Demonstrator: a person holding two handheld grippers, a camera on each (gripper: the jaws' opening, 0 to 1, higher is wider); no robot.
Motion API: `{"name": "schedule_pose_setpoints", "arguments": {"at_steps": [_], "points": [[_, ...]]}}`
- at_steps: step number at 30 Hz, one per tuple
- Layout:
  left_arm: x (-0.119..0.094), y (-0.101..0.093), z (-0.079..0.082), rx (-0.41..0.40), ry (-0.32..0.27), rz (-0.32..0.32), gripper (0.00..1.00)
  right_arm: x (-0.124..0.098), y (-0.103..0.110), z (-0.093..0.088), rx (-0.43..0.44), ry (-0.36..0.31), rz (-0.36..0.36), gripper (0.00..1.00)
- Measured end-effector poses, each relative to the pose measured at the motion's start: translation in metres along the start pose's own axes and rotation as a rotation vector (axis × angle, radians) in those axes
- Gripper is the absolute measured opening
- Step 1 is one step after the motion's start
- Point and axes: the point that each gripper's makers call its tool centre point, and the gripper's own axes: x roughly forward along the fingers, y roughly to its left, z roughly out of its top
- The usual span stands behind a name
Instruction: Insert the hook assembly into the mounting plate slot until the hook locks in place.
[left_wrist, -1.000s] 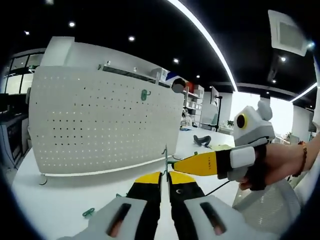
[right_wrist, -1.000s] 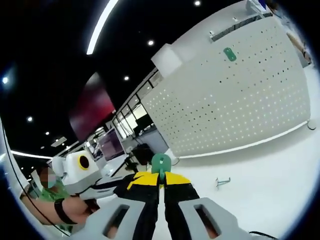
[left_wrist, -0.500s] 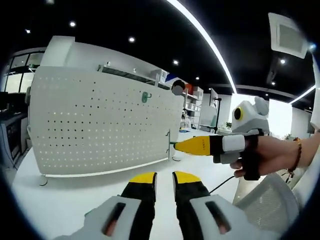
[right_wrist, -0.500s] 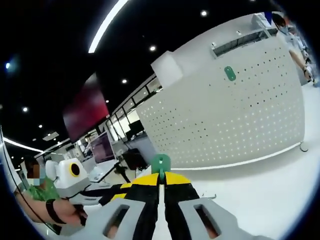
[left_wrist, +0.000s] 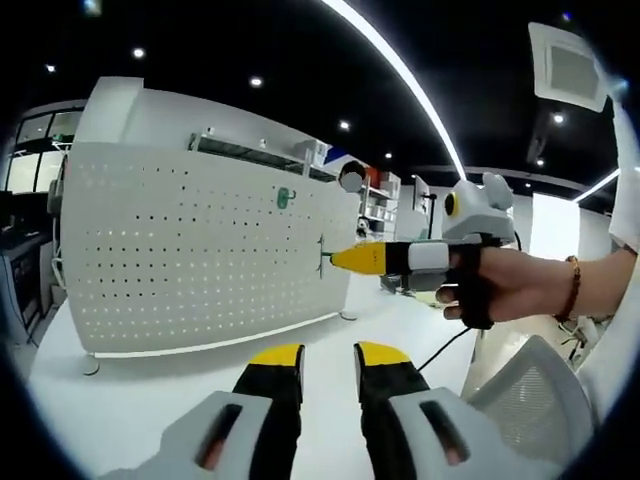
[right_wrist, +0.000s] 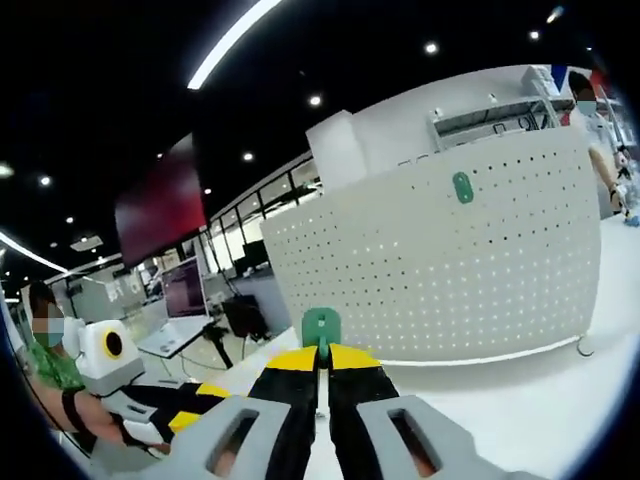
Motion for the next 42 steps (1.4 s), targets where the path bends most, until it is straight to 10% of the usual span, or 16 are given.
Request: {"name": "schedule_pose_setpoints", "arguments": {"at_steps": [42], "points": [[-0.022,0.007,0.011,0.103,-0.010,0.016,0.66,0.042,-0.059,0.079,-0.146,-0.147,-0.269,0.01]]}}
